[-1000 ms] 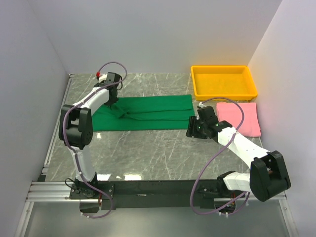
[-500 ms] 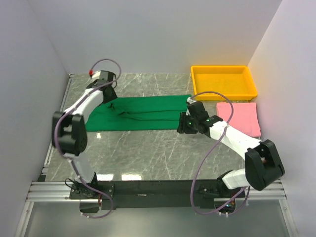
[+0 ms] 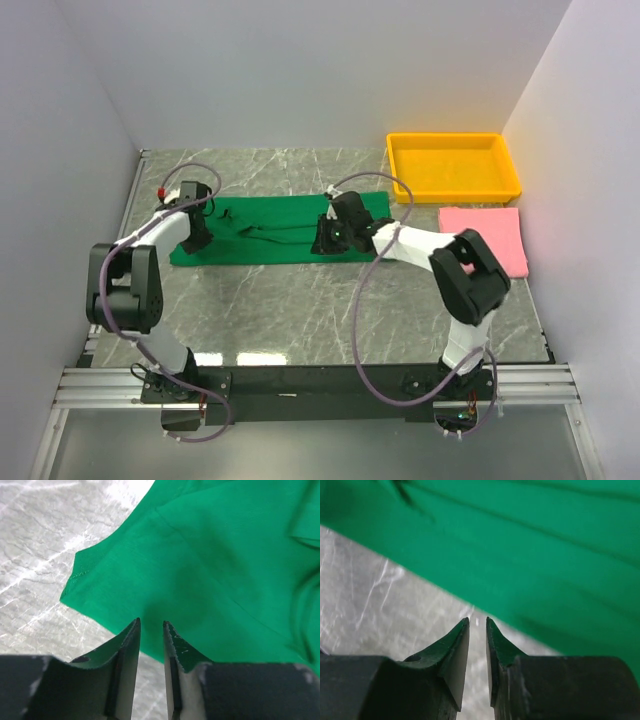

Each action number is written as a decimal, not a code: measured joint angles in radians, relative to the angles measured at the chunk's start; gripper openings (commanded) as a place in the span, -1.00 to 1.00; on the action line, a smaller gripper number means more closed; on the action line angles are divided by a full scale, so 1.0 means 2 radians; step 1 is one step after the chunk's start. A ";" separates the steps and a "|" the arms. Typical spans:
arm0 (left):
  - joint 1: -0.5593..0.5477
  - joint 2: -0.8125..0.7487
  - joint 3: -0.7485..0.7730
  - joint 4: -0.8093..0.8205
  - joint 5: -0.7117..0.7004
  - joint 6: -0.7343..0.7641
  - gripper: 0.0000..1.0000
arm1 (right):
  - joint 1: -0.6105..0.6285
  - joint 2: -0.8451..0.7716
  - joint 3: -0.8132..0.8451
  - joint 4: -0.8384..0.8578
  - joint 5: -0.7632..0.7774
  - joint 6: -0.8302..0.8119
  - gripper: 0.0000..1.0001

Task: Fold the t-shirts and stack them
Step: Fold the tshirt

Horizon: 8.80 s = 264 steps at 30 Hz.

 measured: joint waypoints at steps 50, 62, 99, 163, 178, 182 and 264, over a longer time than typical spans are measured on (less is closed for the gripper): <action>0.023 0.047 0.000 -0.006 -0.053 0.009 -0.29 | -0.149 -0.014 -0.052 -0.020 0.094 0.012 -0.14; 0.023 0.054 0.000 -0.006 -0.055 0.009 -0.30 | -0.156 -0.031 -0.075 -0.053 0.094 0.028 -0.18; -0.035 -0.048 -0.053 0.053 0.177 -0.157 0.35 | -0.110 -0.348 -0.254 -0.105 0.038 0.017 0.23; -0.156 0.117 0.235 -0.113 -0.032 -0.013 -0.12 | -0.061 -0.271 -0.246 -0.042 0.002 -0.026 0.19; -0.156 0.198 0.285 -0.154 -0.043 -0.027 -0.12 | -0.061 -0.268 -0.249 -0.029 -0.002 -0.045 0.19; -0.156 0.210 0.295 -0.154 -0.043 -0.030 -0.16 | -0.061 -0.267 -0.249 -0.027 -0.003 -0.047 0.19; -0.044 0.233 0.299 0.001 -0.018 0.068 -0.14 | -0.054 -0.249 -0.250 -0.031 -0.001 -0.055 0.16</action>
